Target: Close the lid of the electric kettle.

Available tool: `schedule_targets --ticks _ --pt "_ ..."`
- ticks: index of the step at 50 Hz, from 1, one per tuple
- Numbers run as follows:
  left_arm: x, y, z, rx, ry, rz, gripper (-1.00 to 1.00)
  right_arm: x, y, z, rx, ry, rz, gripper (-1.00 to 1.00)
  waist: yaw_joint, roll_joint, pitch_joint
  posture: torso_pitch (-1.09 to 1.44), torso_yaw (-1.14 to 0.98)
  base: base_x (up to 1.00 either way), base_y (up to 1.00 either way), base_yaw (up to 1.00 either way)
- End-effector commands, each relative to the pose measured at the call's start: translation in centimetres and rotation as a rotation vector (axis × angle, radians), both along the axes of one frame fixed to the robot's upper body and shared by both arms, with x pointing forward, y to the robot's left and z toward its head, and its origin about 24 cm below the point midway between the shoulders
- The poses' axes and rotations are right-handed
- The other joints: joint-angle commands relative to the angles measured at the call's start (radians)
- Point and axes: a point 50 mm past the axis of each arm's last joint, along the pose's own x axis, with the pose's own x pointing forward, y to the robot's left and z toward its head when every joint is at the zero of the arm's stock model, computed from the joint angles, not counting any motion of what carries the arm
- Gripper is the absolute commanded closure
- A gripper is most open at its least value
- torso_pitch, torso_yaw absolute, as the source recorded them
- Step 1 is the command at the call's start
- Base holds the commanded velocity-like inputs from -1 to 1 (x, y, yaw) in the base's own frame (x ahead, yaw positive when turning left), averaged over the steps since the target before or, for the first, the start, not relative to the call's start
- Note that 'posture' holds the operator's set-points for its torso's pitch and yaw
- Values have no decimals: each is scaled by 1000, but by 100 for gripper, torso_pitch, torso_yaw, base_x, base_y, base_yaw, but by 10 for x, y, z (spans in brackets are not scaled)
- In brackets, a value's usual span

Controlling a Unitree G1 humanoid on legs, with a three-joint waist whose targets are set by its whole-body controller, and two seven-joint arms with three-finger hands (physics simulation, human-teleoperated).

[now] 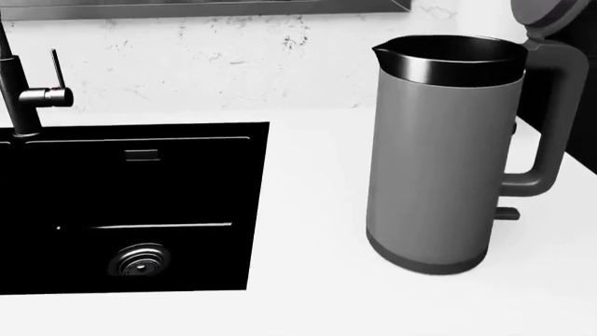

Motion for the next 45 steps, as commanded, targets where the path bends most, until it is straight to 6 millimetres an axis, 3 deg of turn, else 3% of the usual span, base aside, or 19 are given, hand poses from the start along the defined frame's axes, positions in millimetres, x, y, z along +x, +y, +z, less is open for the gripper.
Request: schedule_targets --ticks 1,14,45 --pt "-2 -5 8 41 -30 -10 -100 -1 0 7 -51 16 -5 -100 0 1 12 -67 0 0 0 0" --pt "-1 -5 8 45 -29 -12 -100 21 -9 12 -162 135 -17 -100 -12 14 8 -67 0 0 0 0" --pt "0 -6 8 48 -28 -14 -100 57 -7 7 -437 338 -20 -100 -34 44 3 -67 0 0 0 0"
